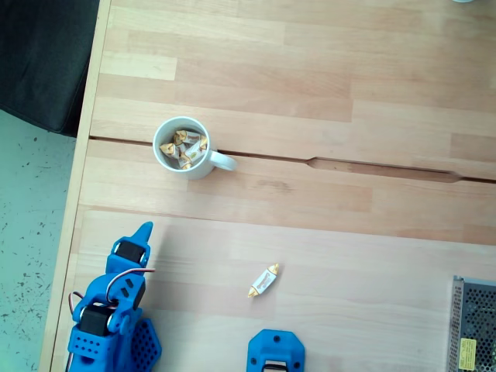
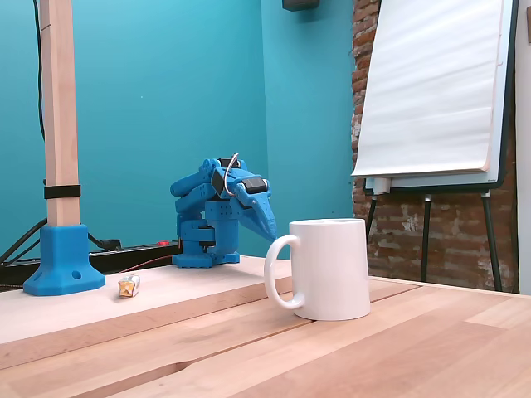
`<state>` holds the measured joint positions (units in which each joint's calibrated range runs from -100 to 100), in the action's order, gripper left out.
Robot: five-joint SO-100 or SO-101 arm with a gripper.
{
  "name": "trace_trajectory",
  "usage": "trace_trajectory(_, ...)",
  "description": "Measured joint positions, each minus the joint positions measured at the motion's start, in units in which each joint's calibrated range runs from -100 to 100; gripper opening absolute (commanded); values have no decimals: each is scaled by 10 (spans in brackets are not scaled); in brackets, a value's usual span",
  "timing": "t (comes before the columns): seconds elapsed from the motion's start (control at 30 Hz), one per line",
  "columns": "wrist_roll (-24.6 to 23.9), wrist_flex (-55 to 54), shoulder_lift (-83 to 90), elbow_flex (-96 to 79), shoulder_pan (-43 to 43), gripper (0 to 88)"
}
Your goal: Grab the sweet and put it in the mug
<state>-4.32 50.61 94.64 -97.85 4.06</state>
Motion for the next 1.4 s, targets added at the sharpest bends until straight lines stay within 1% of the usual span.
trace_trajectory(0.13, 0, 4, 0, 15, 0, 0)
trace_trajectory(0.3, 5, 68, -20, 83, 0, 0)
trace_trajectory(0.43, 40, 114, -73, 169, 0, 0)
trace_trajectory(0.57, 70, 120, -146, 264, 0, 0)
trace_trajectory(0.7, 63, 127, -239, 351, 0, 0)
trace_trajectory(0.83, 35, 130, -369, 411, 1, 0)
trace_trajectory(0.9, 21, 134, -438, 430, 14, 0)
trace_trajectory(1.0, 10, 170, -508, 453, 52, 0)
trace_trajectory(1.2, 5, 271, -542, 513, 140, 0)
trace_trajectory(1.4, 4, 325, -562, 569, 191, 0)
